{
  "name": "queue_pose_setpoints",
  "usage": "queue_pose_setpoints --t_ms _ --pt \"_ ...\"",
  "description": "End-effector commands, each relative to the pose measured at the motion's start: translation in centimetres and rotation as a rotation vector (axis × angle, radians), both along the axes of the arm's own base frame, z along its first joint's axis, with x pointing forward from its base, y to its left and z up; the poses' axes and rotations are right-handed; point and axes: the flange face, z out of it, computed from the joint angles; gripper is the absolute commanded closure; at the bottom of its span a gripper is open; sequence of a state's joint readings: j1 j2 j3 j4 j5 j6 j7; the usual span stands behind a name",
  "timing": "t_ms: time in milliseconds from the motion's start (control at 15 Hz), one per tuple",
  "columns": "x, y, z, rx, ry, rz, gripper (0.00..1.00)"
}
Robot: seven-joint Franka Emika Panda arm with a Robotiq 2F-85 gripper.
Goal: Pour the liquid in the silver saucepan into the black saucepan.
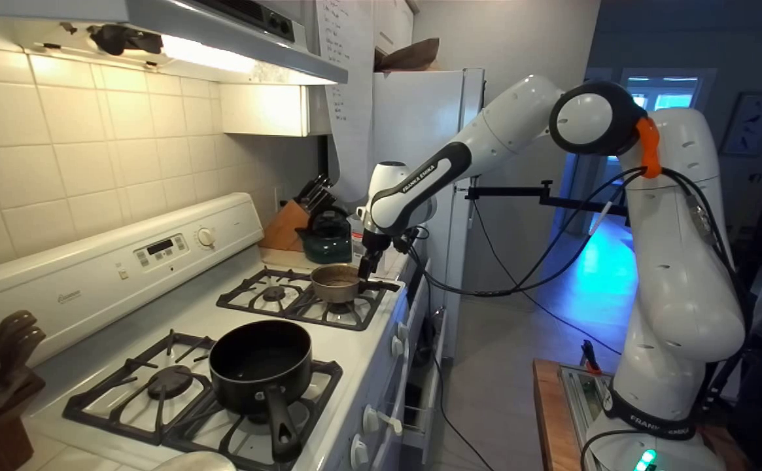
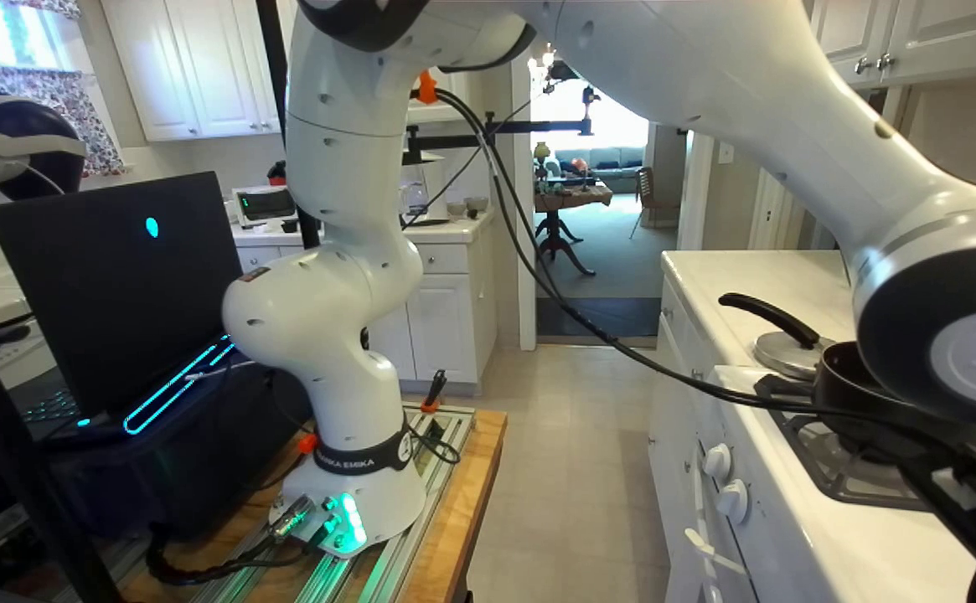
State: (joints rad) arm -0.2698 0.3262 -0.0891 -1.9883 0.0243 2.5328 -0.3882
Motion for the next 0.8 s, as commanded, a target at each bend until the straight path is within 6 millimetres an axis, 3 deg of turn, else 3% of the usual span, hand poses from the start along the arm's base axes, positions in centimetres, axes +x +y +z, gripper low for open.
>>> queue_pose_setpoints --t_ms 0,733 --pt "0.3 1.4 1.3 0.012 0.021 0.019 0.00" --pt "0.9 8.0 6.3 -0.011 -0.030 0.092 0.00"
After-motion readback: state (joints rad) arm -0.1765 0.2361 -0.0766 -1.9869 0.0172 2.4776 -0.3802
